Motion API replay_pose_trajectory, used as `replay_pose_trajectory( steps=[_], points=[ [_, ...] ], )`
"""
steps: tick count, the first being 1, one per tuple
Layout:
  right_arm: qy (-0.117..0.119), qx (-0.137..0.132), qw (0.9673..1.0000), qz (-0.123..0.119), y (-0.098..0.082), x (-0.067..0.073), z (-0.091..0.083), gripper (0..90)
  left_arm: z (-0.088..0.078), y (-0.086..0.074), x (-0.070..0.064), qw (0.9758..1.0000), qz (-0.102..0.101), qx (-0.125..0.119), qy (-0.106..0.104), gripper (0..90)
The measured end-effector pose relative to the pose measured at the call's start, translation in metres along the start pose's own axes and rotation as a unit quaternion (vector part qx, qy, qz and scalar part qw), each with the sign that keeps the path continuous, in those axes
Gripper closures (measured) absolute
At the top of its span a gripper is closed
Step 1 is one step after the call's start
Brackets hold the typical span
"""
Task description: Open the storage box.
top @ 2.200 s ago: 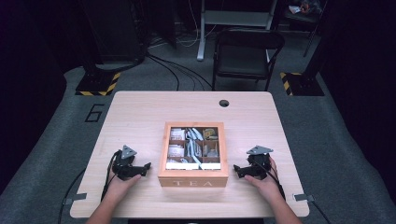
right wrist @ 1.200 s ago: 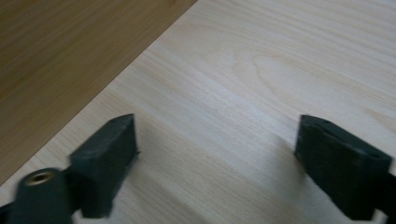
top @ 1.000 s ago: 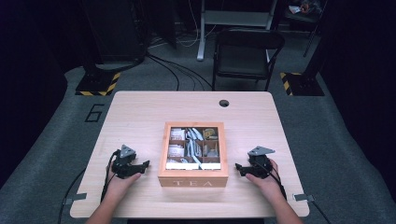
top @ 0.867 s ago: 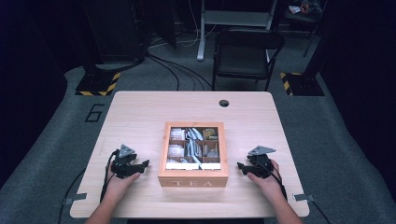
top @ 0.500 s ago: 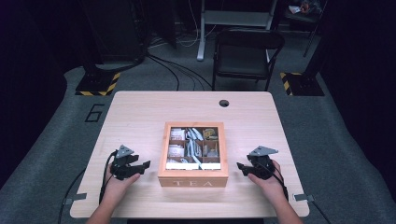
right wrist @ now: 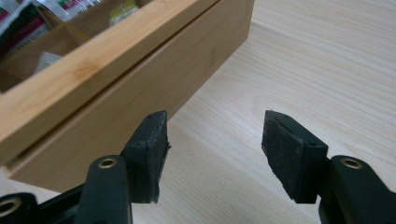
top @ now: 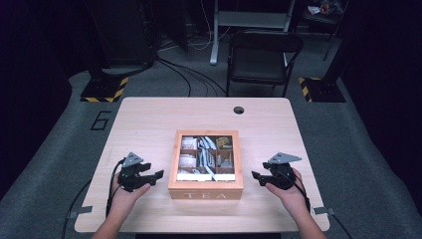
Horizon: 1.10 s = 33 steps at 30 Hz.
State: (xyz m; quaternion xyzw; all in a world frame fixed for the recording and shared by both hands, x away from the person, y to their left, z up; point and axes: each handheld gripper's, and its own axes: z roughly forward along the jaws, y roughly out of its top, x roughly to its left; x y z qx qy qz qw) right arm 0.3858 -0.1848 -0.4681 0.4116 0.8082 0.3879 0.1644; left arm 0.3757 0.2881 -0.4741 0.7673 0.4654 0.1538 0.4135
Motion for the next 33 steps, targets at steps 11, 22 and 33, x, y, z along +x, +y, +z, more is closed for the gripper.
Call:
replay_pose_trajectory(
  steps=[11,22,33],
  points=[
    [0.002,-0.016,0.9999,0.001,0.010,0.006,-0.021,44.1,-0.012,0.015,-0.009,0.9997,0.010,0.000,-0.022,33.6],
    [0.005,-0.032,0.9994,-0.012,0.012,0.020,-0.025,38.3,-0.025,0.020,-0.024,0.9990,0.034,-0.015,-0.025,41.8],
    [0.024,-0.036,0.9982,-0.042,0.008,0.036,-0.026,46.0,-0.034,0.019,-0.032,0.9976,0.048,-0.030,-0.039,43.0]
  ],
)
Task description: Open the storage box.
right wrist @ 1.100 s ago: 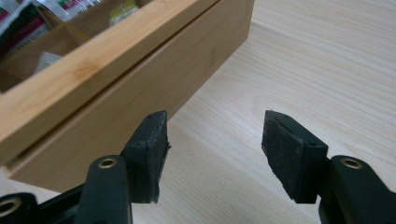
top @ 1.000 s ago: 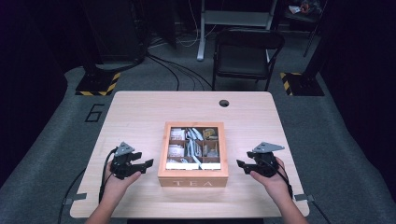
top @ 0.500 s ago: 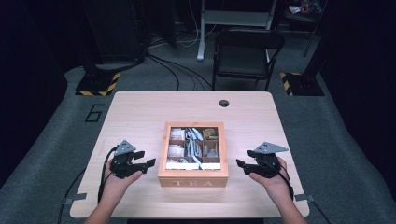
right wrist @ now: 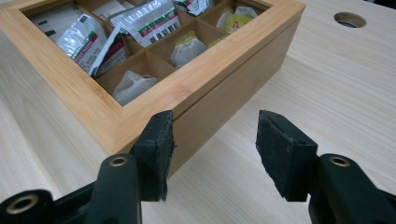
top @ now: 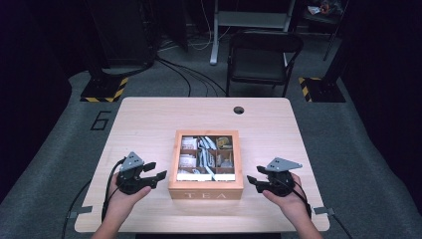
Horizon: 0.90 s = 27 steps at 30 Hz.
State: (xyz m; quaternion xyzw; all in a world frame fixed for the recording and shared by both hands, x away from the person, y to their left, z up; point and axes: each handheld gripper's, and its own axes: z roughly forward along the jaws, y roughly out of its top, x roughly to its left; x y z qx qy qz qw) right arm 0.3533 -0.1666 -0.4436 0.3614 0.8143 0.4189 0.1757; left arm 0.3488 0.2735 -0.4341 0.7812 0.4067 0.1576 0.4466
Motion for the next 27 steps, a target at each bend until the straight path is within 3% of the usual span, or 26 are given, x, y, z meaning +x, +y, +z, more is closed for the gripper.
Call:
replay_pose_trajectory(
  steps=[12,19,27],
  points=[
    [0.020,0.007,0.9996,-0.021,0.001,0.016,-0.001,52.2,0.002,-0.010,-0.010,0.9996,0.010,0.007,-0.025,44.2],
    [0.030,0.000,0.9994,-0.018,-0.003,0.022,-0.001,54.7,0.001,-0.016,-0.013,0.9992,0.007,0.006,-0.038,45.0],
    [0.049,-0.007,0.9987,-0.005,-0.004,0.024,-0.008,54.9,-0.001,-0.019,-0.018,0.9983,0.018,0.007,-0.055,45.5]
  ],
)
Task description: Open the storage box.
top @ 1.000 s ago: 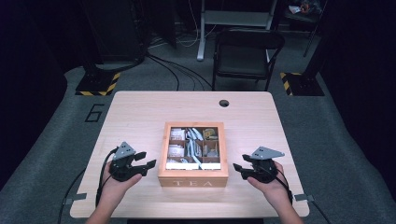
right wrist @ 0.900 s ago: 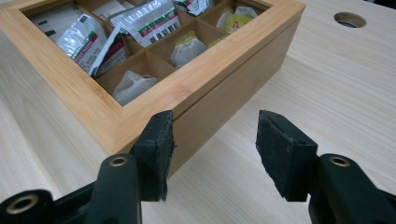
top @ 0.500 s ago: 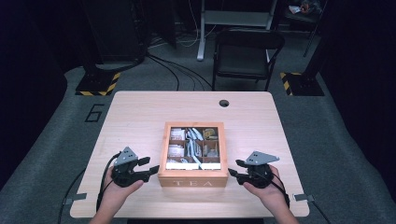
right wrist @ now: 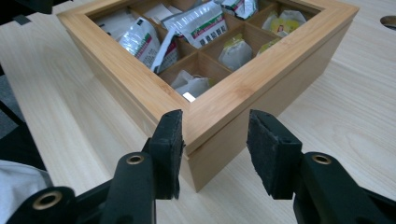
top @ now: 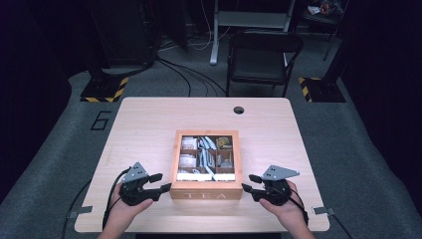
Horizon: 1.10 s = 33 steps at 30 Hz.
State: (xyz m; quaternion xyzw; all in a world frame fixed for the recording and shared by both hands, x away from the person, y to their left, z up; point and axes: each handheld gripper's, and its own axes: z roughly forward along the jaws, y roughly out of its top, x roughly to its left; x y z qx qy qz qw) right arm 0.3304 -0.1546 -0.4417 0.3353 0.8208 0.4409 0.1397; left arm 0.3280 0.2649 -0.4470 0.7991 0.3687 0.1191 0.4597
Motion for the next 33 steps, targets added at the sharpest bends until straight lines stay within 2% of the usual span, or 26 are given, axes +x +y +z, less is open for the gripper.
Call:
replay_pose_trajectory(
  steps=[11,16,17,19,23,26,28,31,33],
  points=[
    [0.030,0.003,0.9995,-0.002,0.000,0.005,-0.002,54.1,0.009,-0.003,-0.005,0.9997,0.006,0.015,-0.016,47.3],
    [0.022,0.021,0.9995,-0.011,-0.004,0.007,0.005,53.3,0.014,-0.006,-0.007,0.9994,0.010,0.027,-0.019,47.4],
    [0.024,0.025,0.9993,-0.014,-0.005,0.006,0.007,53.3,0.015,-0.007,-0.007,0.9994,0.006,0.028,-0.022,47.4],
    [0.023,0.028,0.9993,-0.009,-0.006,0.006,0.009,53.4,0.016,-0.008,-0.007,0.9992,0.003,0.031,-0.024,47.4],
    [0.026,0.039,0.9989,-0.012,-0.009,0.006,0.015,53.8,0.018,-0.010,-0.006,0.9990,0.007,0.038,-0.022,48.2],
    [0.028,0.046,0.9985,-0.015,-0.011,0.007,0.019,54.1,0.019,-0.011,-0.005,0.9990,0.001,0.038,-0.025,49.2],
    [0.030,0.046,0.9984,-0.016,-0.011,0.007,0.021,54.5,0.021,-0.012,-0.006,0.9988,0.003,0.041,-0.025,50.2],
    [0.030,0.049,0.9983,-0.010,-0.011,0.008,0.024,55.5,0.023,-0.013,-0.008,0.9988,0.017,0.045,-0.012,50.3],
    [0.025,0.048,0.9984,-0.015,-0.012,0.008,0.025,56.2,0.023,-0.013,-0.008,0.9987,0.019,0.045,-0.011,50.4]
  ],
)
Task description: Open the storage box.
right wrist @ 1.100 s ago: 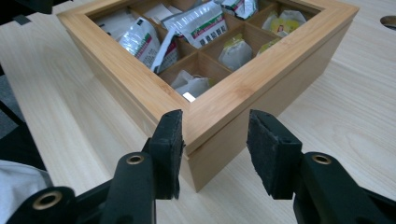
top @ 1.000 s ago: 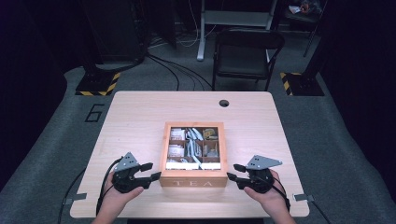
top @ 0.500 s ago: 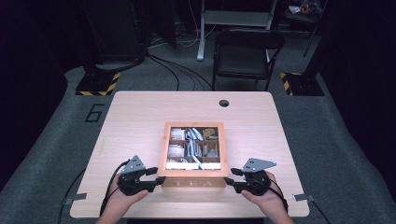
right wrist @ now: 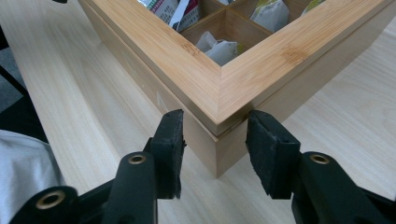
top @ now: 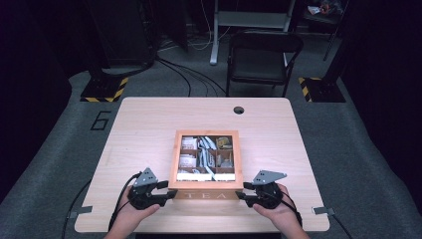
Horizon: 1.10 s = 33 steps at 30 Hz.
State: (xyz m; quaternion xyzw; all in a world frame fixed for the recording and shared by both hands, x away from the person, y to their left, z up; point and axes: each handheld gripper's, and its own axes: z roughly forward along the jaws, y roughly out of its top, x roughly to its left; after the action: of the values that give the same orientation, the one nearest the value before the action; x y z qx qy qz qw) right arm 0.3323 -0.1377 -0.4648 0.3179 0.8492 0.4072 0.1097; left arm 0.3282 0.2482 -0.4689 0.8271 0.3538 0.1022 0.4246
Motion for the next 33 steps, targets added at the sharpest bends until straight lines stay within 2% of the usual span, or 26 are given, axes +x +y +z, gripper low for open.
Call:
replay_pose_trajectory(
  steps=[3,7,14,21,31,33],
  points=[
    [-0.001,0.000,1.0000,0.002,0.000,0.000,-0.001,58.8,0.000,0.000,-0.001,0.9999,0.007,0.010,0.008,51.0],
    [-0.002,-0.001,1.0000,0.001,0.000,-0.001,-0.001,59.9,0.001,0.000,-0.002,0.9999,0.006,0.008,0.013,52.4],
    [-0.006,-0.001,1.0000,0.003,0.002,0.000,-0.001,61.1,-0.001,0.004,-0.005,0.9996,0.018,0.010,0.021,55.0],
    [-0.007,-0.007,0.9999,0.002,0.005,0.000,-0.003,60.7,-0.004,0.009,-0.006,0.9999,0.002,0.009,0.012,55.9],
    [-0.015,-0.021,0.9997,-0.003,0.012,0.000,-0.010,57.1,-0.010,0.018,-0.006,0.9998,0.004,0.003,0.017,55.9],
    [-0.015,-0.020,0.9996,-0.010,0.014,-0.001,-0.011,56.3,-0.010,0.020,-0.006,0.9998,0.004,0.002,0.017,55.6]
  ],
)
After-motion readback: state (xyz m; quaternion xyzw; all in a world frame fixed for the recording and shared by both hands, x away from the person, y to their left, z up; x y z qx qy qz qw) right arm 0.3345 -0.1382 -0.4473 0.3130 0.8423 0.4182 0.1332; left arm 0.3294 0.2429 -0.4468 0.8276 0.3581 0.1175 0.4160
